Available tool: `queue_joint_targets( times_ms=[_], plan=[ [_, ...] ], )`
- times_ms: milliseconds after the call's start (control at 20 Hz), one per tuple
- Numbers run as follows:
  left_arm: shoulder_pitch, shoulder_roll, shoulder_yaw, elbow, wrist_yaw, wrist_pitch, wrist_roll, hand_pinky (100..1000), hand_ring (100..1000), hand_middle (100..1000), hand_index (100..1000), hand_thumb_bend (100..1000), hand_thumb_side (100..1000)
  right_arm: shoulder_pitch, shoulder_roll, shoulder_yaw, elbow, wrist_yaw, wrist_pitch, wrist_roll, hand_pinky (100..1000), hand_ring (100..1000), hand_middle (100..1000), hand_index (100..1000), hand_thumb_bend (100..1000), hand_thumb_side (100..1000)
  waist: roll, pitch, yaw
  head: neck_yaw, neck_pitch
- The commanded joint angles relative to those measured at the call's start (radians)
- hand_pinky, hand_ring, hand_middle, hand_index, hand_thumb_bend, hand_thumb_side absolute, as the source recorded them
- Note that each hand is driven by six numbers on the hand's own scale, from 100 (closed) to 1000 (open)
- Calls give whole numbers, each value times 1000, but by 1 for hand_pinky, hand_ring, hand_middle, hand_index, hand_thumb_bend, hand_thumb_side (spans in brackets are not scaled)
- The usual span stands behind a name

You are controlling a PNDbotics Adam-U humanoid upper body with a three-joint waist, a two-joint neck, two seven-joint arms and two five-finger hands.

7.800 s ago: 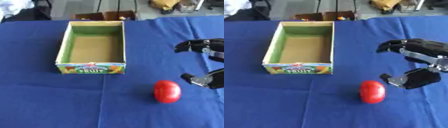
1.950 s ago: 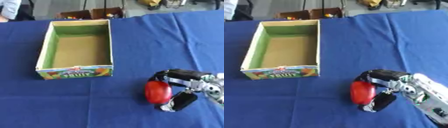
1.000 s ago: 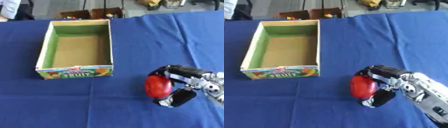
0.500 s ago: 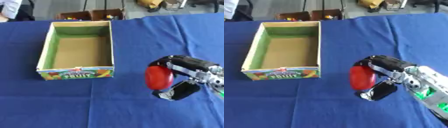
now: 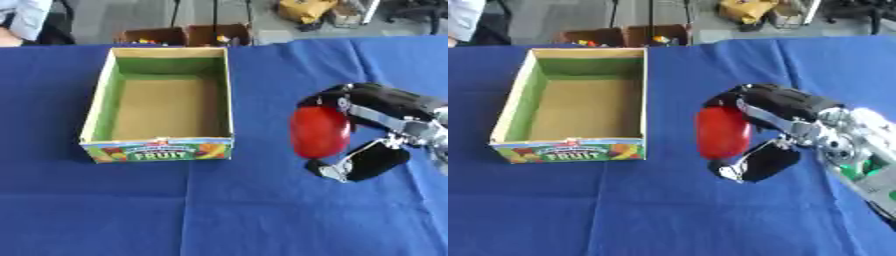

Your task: Pick up objects on the table and place them in the box.

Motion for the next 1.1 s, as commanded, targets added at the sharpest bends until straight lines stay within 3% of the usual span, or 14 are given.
queue_joint_targets(
  times_ms=[50, 200, 250, 450, 1100],
  plan=[
    [-13, 21, -1, -14, 3, 0, -4, 831, 923, 842, 873, 100, 1000, -49, -3, -31, 5, -28, 26, -16, 417, 694, 658, 707, 100, 377, -1, -25, 5, -5, -12],
    [-14, 20, -4, -14, 4, -1, -8, 831, 923, 842, 873, 100, 1000, -110, 25, -40, 50, -36, 42, -29, 418, 693, 654, 703, 100, 417, -4, -24, 12, -9, -8],
    [-15, 20, -5, -14, 5, -1, -9, 831, 922, 841, 873, 100, 1000, -133, 36, -42, 71, -36, 45, -34, 418, 692, 652, 702, 100, 383, -6, -23, 15, -12, -9],
    [-20, 19, -10, -14, 7, -1, -15, 831, 922, 841, 873, 100, 1000, -222, 87, -37, 176, -18, 43, -47, 419, 691, 648, 699, 100, 383, -13, -19, 32, -31, -18],
    [-52, 18, -23, -14, 13, -8, -29, 830, 921, 836, 872, 100, 1000, -460, 308, -46, 578, 148, -24, -132, 421, 684, 631, 686, 100, 382, -45, 20, 112, -139, -85]
  ],
)
